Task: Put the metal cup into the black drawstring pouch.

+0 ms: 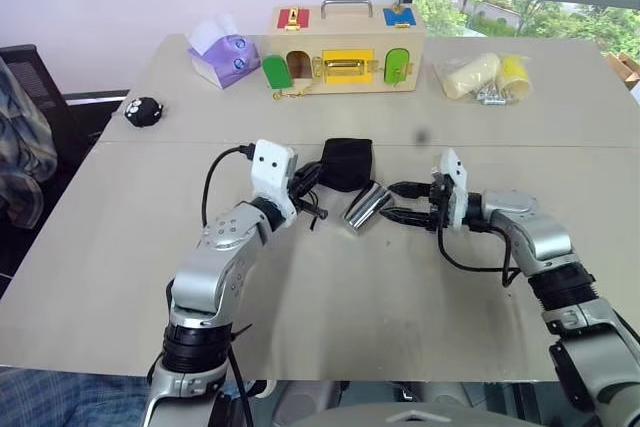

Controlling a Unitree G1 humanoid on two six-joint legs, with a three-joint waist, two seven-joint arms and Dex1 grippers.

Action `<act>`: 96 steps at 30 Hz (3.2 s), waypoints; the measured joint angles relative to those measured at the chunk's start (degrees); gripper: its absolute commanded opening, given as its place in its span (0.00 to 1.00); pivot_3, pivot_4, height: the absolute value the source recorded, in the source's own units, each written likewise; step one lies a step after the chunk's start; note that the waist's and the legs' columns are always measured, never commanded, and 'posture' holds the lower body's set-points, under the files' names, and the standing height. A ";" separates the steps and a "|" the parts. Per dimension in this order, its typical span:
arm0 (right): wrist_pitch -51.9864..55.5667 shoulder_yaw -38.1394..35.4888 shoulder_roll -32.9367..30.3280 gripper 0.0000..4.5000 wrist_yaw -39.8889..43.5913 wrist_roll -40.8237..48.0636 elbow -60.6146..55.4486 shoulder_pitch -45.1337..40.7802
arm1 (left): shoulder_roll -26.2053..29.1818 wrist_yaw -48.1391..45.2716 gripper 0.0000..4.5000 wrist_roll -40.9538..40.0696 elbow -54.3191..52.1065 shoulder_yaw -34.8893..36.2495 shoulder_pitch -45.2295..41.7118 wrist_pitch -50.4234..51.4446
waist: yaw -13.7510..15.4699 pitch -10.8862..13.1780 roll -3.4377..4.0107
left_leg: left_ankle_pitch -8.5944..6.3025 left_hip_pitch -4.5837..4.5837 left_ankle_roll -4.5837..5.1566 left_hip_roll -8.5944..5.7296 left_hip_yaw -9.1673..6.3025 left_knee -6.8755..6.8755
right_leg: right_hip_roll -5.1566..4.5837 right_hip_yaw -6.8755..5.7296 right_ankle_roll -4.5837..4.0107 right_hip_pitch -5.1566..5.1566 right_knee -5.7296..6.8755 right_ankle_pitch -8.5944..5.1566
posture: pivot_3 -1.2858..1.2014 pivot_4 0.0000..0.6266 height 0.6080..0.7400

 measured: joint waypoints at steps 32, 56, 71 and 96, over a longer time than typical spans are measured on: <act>18.65 -5.17 9.62 0.03 -35.22 6.83 -44.47 20.48 | -3.79 1.40 0.00 -5.24 1.68 2.30 -5.99 7.45 | 0.11 -0.02 -0.03 | 0.00 -0.07 -0.01 -0.01 -0.09 0.02 | 0.02 -0.06 0.01 -0.12 0.12 0.04 | 0.52 0.24 1.00; 5.96 -2.91 23.34 0.03 -46.93 -3.92 -25.94 12.54 | -5.81 3.61 0.00 -13.73 -1.80 3.85 -8.59 14.30 | -0.66 -0.03 -0.03 | 0.04 -0.07 -0.06 -0.01 -0.01 0.01 | 0.06 0.05 -0.01 -0.22 0.16 0.10 | 0.52 0.24 1.00; 7.74 -7.65 25.87 0.03 -43.49 8.03 -27.57 13.04 | -5.58 2.30 0.00 -16.37 2.51 9.18 -9.20 12.73 | -1.34 -0.04 -0.01 | 0.04 -0.07 -0.06 -0.01 -0.03 0.01 | 0.07 0.04 -0.02 -0.27 0.17 0.11 | 0.52 0.24 1.00; -37.54 14.73 6.73 0.03 -37.26 -35.50 5.91 -7.02 | -5.66 1.93 0.00 -24.95 1.90 9.35 -9.31 14.83 | -1.51 -0.05 -0.06 | 0.06 -0.07 -0.09 -0.01 0.18 0.08 | 0.10 0.22 0.05 -0.31 0.18 0.16 | 0.52 0.24 1.00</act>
